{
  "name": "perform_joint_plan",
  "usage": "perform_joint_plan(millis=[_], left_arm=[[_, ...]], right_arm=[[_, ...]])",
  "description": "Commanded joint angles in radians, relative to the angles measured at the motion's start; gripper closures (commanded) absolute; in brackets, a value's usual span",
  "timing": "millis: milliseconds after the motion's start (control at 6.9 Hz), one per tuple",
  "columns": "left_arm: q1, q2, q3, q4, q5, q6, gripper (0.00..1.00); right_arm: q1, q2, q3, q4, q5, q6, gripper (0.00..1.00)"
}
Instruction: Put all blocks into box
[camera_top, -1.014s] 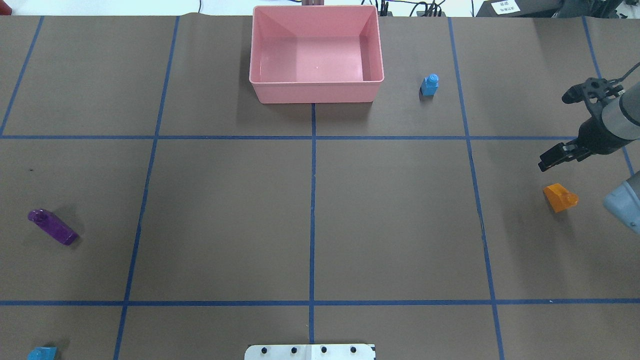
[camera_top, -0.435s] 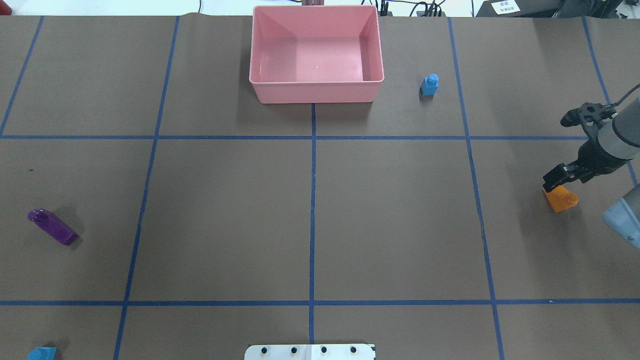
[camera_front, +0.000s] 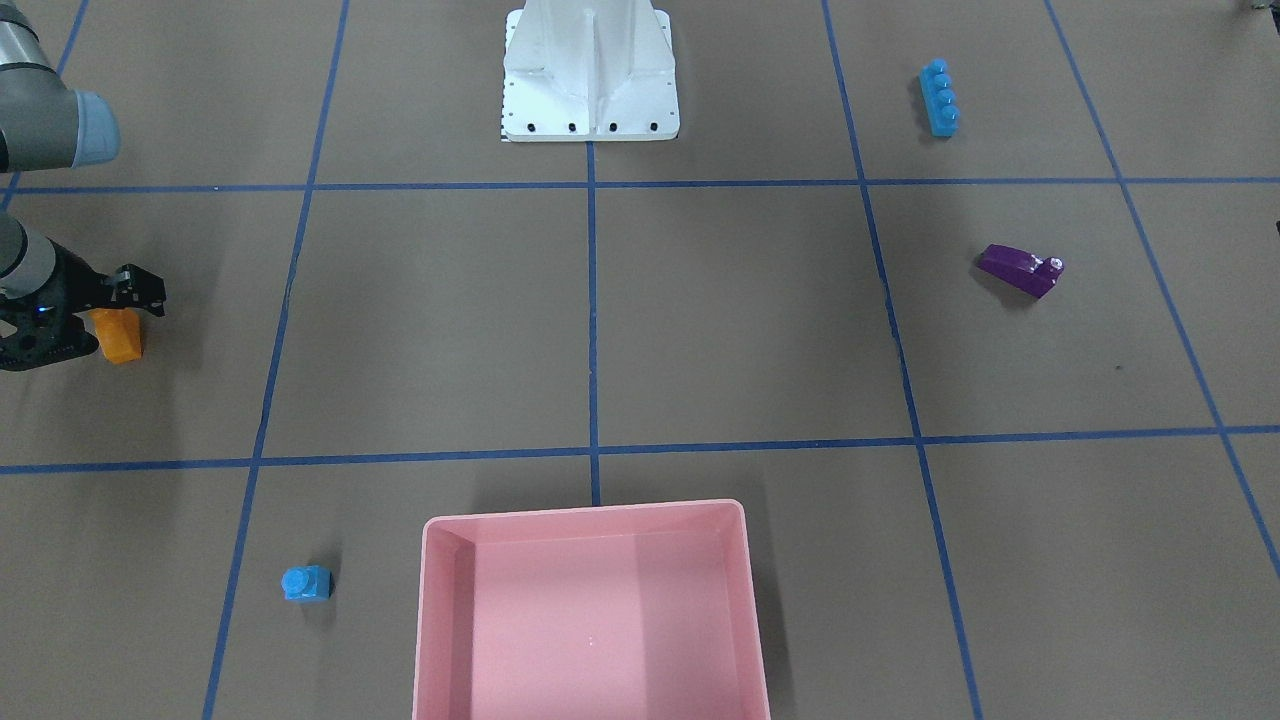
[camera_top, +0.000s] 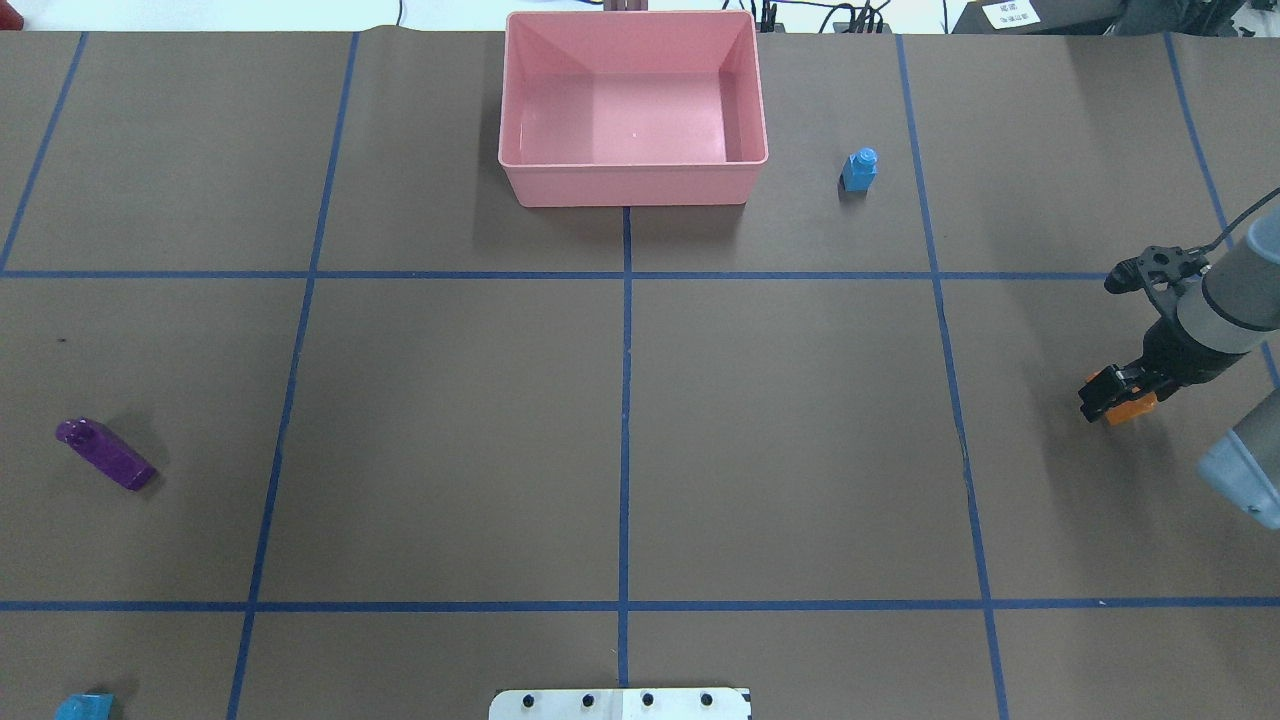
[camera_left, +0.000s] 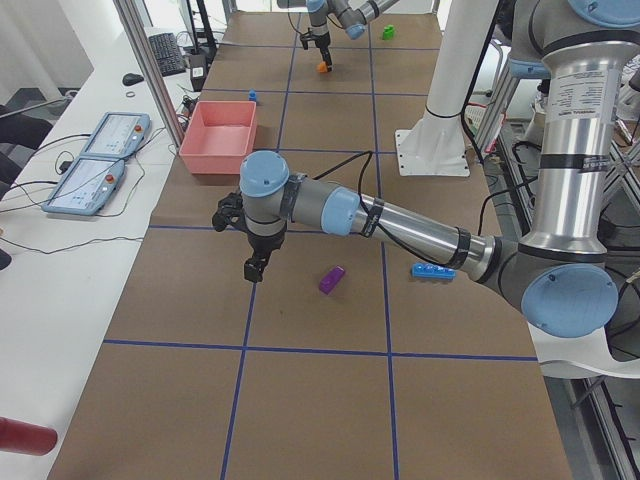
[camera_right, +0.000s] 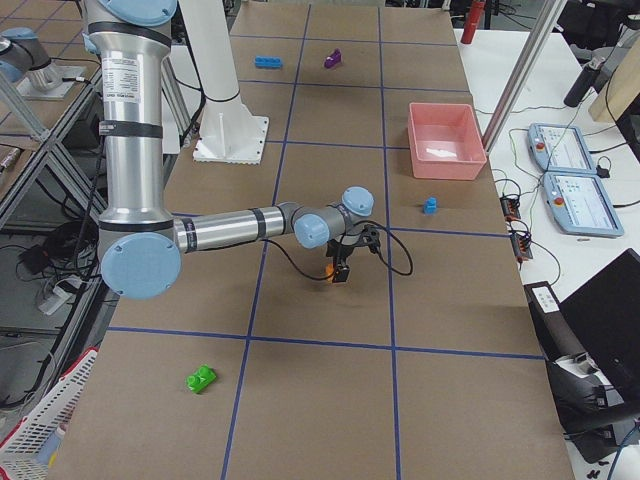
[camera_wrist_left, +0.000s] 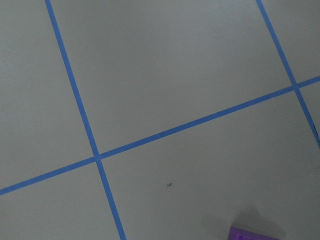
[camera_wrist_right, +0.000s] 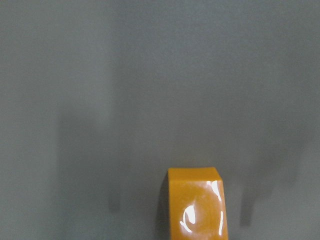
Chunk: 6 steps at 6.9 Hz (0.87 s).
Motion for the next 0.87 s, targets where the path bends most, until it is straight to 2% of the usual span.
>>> perform_joint_plan(millis=[0,145,290,435,724], left_arm=[[0.0,-0.003,-0.003,0.0,-0.002,-0.007,0.0],[0.0,-0.002,-0.008,0.0,-0.002,-0.007,0.0],[0.0,-0.002,-0.006,0.0,-0.014,-0.013,0.0],[0.0,-0.002,-0.006,0.0,-0.014,-0.012,0.0],[0.0,-0.002,-0.008,0.0,-0.017,-0.021,0.0]], right_arm=[[-0.004,-0.024,0.007,0.0,0.001,0.0,0.02],[-0.002,-0.023,0.008,-0.003,0.004,0.005,0.32],[-0.002,-0.021,0.005,-0.001,0.008,0.003,0.56],[-0.001,-0.021,0.007,0.0,0.011,0.003,0.67],[0.062,-0.021,0.018,0.002,0.048,0.0,1.0]])
